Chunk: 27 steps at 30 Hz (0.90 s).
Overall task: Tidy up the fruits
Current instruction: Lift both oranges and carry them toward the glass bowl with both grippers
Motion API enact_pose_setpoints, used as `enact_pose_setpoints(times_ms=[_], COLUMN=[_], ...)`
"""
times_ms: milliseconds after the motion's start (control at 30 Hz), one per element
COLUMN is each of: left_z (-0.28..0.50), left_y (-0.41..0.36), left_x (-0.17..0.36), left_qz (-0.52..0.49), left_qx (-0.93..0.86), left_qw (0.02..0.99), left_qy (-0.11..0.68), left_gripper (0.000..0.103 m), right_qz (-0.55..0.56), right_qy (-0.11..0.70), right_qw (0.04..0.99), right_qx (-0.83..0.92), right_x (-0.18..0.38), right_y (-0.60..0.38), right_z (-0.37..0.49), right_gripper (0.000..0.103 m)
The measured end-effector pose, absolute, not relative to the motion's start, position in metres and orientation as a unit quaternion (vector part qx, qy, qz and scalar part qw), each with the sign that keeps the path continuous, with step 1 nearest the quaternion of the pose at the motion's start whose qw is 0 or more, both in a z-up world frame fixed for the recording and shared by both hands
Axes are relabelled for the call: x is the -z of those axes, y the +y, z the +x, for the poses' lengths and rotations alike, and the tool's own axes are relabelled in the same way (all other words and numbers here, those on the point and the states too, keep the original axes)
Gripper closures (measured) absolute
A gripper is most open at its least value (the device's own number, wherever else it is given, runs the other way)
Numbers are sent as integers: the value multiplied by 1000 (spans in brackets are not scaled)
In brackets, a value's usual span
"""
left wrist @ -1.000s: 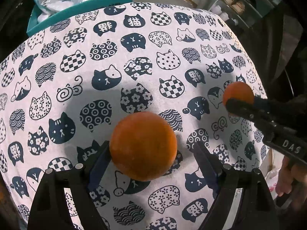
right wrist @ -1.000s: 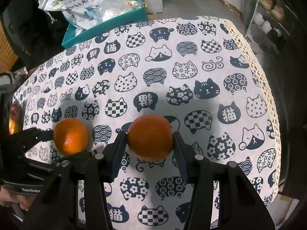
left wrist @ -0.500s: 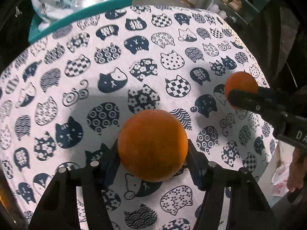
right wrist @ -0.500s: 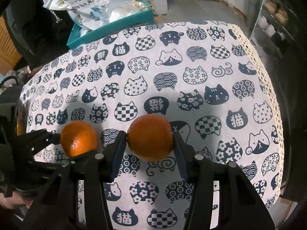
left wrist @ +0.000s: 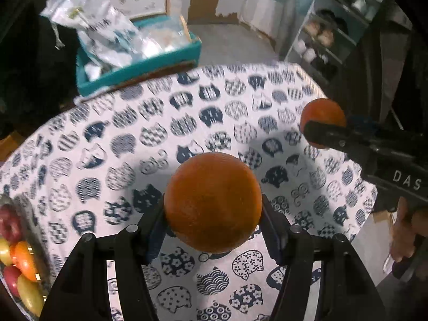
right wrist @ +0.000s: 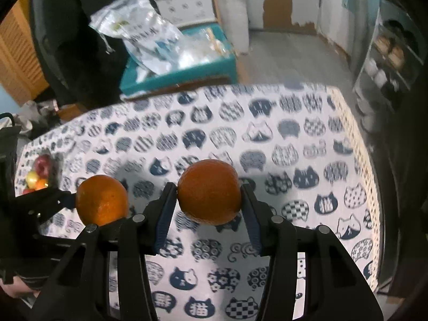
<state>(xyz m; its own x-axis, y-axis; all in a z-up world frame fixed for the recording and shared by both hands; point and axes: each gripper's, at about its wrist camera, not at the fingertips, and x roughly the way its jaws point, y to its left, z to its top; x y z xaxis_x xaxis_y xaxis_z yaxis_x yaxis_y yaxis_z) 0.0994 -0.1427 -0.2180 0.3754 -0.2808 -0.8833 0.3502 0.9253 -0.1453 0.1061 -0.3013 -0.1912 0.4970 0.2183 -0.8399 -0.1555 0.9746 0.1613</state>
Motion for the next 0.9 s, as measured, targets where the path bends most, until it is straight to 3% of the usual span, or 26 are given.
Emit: enact_pose_setpoints(times_ms=[333,900], left_z=[85,62], left_y=[-111,-51], left_x=[154,108], left_qz=[4,-33], left_qx=[180,160], left_qw=[863,886], left_qy=[472,435], left_gripper=[39,39], right_qz=[14,-6], right_qy=[436,398], right_qw=[887,898], right_qx=[-148,-190], right_x=[134,88], right_y=[-263,-214], right_z=[95,80], right_gripper=[54,54])
